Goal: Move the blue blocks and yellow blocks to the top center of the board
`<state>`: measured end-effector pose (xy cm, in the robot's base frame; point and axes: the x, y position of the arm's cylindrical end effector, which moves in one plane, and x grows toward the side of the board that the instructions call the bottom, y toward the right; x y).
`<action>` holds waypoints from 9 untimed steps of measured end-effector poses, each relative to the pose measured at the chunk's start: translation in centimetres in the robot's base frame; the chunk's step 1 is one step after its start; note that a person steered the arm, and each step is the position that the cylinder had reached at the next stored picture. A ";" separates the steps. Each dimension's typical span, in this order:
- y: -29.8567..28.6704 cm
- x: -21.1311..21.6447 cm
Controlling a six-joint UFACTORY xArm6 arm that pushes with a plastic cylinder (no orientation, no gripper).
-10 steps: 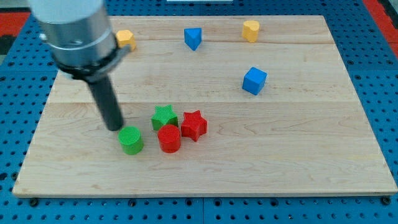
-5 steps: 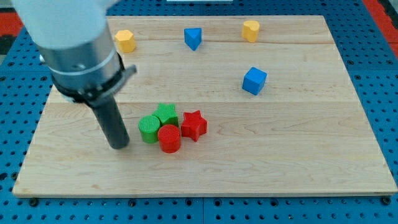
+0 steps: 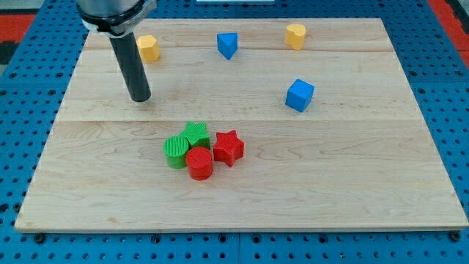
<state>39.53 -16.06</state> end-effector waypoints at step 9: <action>21.0 -8.5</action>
<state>31.04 4.97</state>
